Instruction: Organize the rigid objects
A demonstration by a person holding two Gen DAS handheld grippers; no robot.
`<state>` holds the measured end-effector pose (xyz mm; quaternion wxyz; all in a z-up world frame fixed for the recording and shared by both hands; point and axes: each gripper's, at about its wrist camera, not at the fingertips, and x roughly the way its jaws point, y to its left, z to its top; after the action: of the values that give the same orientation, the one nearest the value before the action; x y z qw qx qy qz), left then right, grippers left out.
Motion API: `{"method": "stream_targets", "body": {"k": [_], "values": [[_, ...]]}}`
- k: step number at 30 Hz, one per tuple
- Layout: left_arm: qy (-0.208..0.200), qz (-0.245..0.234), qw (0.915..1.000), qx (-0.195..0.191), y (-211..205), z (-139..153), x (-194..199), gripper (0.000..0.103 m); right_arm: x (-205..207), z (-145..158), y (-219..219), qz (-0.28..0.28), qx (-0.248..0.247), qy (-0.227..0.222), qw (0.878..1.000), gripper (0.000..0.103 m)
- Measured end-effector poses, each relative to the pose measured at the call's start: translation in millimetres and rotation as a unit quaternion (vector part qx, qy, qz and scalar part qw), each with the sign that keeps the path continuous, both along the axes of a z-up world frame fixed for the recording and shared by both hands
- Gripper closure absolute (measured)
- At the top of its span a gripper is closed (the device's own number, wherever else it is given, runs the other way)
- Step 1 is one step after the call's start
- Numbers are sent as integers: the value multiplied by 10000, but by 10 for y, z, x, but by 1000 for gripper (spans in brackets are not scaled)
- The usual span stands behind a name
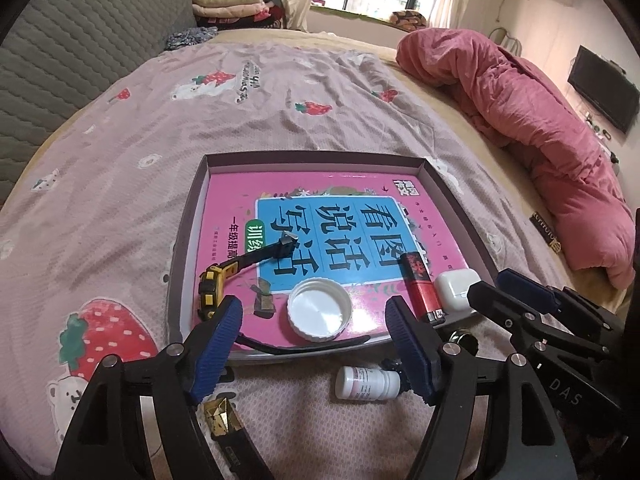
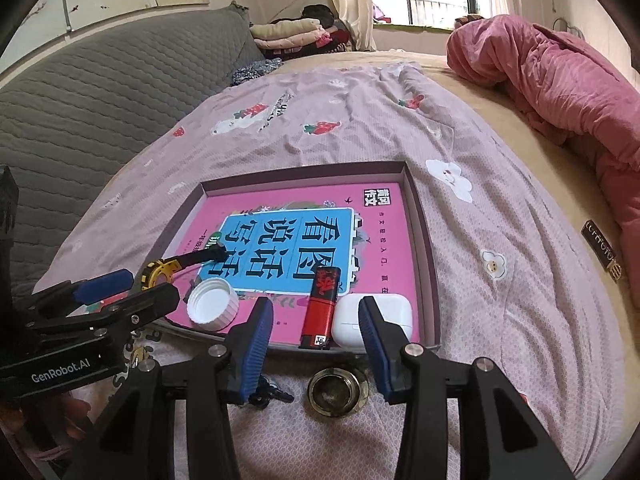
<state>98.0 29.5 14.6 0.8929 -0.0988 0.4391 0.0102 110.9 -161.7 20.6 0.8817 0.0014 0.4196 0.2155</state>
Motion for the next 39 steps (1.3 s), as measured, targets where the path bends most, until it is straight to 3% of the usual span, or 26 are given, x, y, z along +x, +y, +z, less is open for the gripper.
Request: {"method": "stream_targets", "body": {"k": [11, 15, 39], "values": [[-98, -8, 9999, 48, -43, 114, -127, 27, -108, 76, -23, 96, 71, -157, 9998, 58], [-129, 5, 9999, 62, -39, 146, -160, 27, -148, 103, -59, 85, 99, -215, 9997, 49], [21, -51, 9997, 221, -14, 105, -429, 26, -457, 17, -167, 206, -175, -305, 9992, 49]]}}
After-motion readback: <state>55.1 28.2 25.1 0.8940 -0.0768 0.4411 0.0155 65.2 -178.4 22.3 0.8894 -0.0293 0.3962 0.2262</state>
